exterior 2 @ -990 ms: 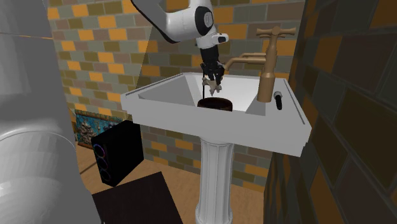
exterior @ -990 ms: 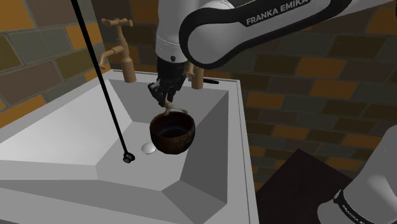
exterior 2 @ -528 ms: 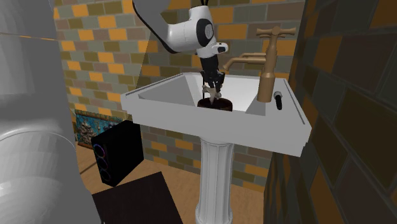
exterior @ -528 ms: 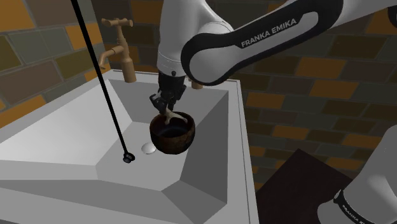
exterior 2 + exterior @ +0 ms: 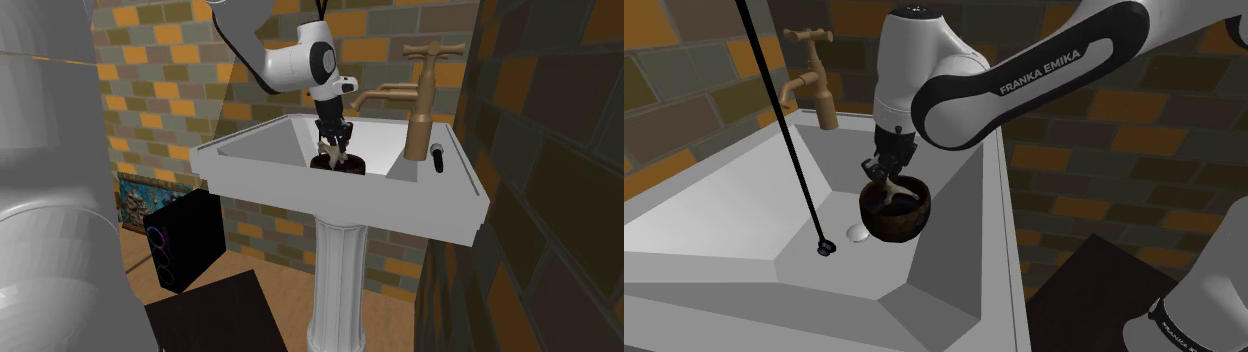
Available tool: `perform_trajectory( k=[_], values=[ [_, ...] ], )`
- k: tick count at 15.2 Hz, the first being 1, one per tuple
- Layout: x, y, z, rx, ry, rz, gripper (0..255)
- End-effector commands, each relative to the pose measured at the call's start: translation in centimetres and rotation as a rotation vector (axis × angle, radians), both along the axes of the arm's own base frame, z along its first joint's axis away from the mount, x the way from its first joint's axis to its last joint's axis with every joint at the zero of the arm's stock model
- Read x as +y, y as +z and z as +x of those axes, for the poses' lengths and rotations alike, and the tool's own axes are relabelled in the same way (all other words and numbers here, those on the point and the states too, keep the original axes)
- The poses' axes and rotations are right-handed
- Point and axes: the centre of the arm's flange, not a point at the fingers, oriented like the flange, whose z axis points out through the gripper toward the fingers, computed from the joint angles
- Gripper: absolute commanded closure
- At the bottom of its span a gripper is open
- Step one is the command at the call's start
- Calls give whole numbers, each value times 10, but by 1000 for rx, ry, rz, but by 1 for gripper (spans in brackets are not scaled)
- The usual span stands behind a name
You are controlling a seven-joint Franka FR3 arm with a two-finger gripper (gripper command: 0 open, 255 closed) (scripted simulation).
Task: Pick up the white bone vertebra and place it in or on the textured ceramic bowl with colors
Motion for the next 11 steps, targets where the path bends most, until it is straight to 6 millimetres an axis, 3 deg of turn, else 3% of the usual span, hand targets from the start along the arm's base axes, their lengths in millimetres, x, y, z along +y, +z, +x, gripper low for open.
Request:
perform_trajectory(
  k=[1, 3, 4, 9, 11],
  values=[
    [0, 0, 0, 0, 0, 0, 255],
    [0, 0, 0, 0, 0, 0, 255],
    [0, 0, 0, 0, 0, 0, 0],
    [0, 0, 0, 0, 0, 0, 0],
    [-1, 25, -8, 0, 0, 0, 0]
  ],
)
